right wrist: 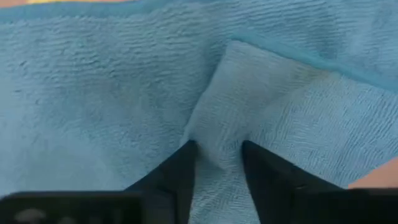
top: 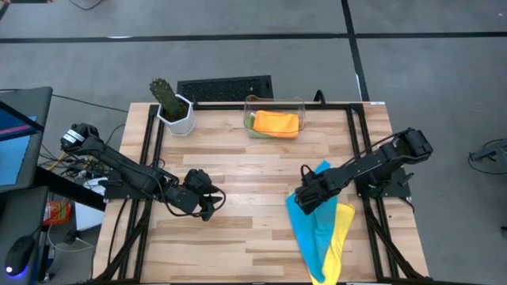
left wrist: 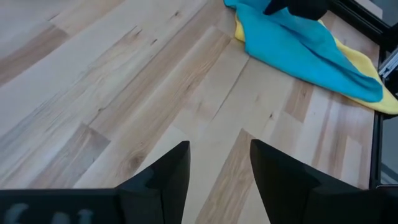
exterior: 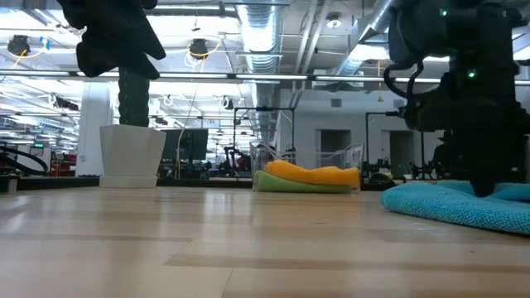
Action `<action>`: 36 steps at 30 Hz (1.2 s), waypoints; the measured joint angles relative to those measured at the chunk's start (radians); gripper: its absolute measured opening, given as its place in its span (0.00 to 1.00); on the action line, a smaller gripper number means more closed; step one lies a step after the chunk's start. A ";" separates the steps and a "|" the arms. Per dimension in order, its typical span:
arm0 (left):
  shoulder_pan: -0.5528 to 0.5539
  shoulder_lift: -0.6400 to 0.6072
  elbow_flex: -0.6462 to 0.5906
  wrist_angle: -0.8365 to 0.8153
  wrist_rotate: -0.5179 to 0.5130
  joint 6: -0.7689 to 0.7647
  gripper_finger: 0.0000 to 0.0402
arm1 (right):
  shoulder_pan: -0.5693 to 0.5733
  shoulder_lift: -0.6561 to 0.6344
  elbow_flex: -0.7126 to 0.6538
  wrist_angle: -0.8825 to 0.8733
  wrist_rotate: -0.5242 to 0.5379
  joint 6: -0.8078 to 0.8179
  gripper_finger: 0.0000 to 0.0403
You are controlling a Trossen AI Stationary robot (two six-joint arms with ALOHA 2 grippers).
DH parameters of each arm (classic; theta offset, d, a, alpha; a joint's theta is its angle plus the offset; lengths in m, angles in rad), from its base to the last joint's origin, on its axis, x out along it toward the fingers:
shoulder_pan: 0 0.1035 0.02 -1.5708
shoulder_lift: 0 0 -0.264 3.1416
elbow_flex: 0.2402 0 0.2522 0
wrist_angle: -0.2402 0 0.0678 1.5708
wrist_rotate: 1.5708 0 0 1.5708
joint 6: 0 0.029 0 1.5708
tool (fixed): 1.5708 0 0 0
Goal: Fold microfiber towels
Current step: Fold the blue towel
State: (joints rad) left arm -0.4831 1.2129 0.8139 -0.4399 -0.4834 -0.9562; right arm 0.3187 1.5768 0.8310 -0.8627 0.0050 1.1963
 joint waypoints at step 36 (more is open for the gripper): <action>0.085 0.197 0.000 0.385 0.099 0.036 0.40 | 0.369 -0.362 0.000 -0.481 -0.039 0.543 0.35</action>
State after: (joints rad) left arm -0.3981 1.4095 0.8143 -0.0544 -0.3846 -0.9203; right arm 0.6878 1.2144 0.8310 -1.3441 -0.0343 1.7390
